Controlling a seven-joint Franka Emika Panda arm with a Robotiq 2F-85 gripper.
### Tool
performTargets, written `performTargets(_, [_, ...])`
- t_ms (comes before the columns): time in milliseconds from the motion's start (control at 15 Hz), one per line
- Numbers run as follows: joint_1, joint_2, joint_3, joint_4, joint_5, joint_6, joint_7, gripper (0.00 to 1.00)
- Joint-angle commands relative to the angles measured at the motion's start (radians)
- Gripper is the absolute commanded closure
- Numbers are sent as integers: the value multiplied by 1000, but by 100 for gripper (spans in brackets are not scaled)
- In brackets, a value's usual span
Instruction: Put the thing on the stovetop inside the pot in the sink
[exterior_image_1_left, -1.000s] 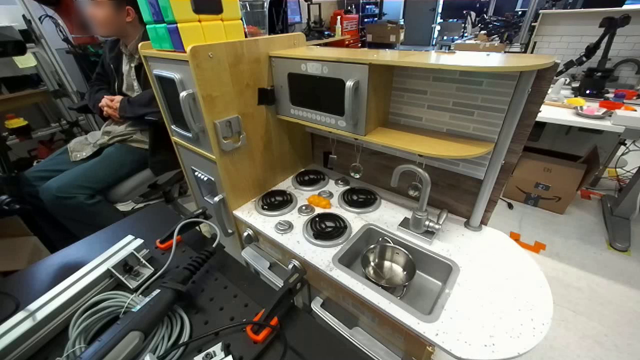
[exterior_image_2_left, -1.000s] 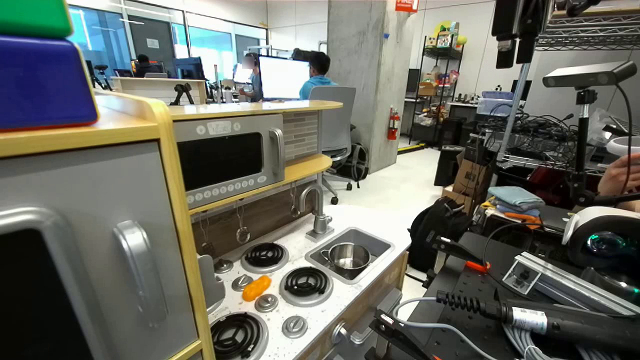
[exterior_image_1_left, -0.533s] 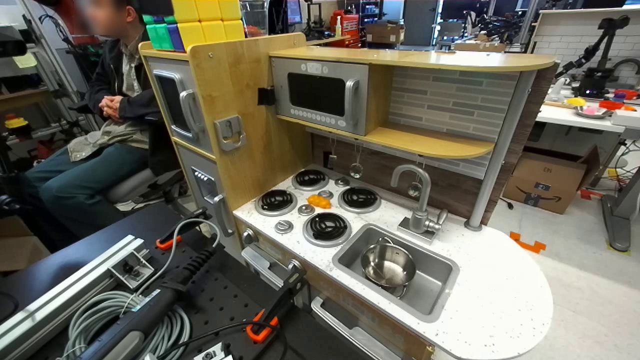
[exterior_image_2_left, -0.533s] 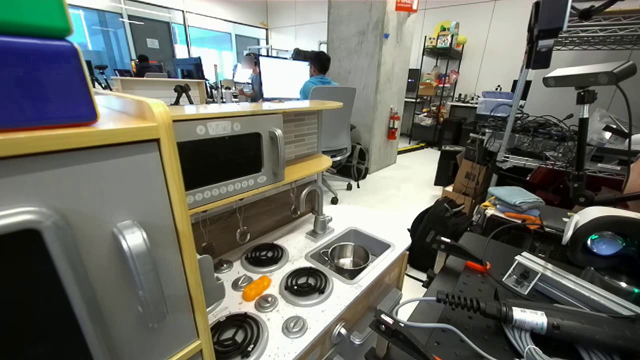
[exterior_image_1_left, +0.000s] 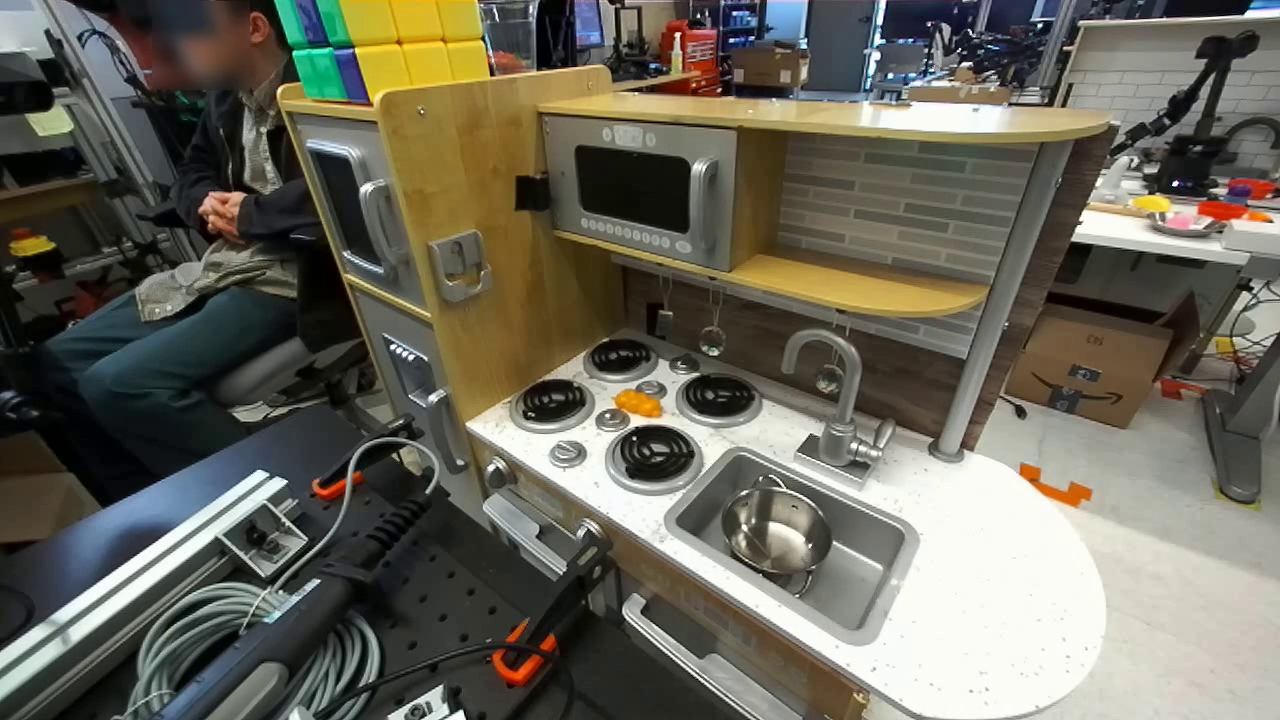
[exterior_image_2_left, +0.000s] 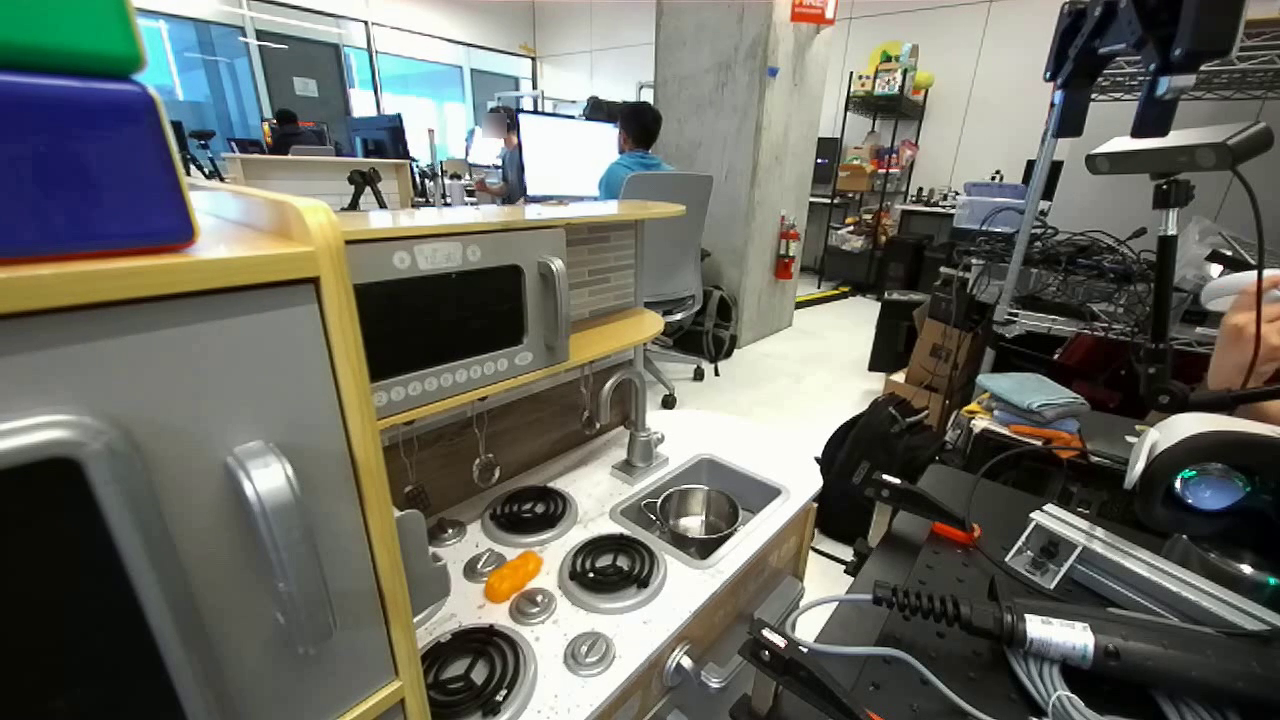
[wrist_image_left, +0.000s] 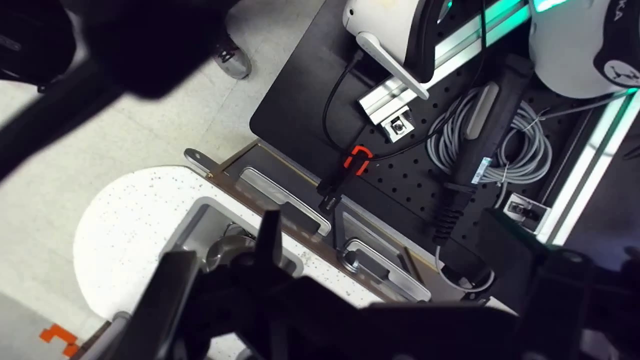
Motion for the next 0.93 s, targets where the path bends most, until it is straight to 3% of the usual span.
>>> performTargets(0, [75, -54, -18, -6, 22, -41, -136, 0])
performTargets(67, [36, -11, -6, -3, 2, -4, -66, 0])
performTargets(333, [63, -14, -3, -3, 7, -4, -105, 0])
performTargets(467, [62, 9, -12, -47, -40, 95, -103, 0])
performTargets(867, [196, 292, 28, -111, 128, 460, -51, 0])
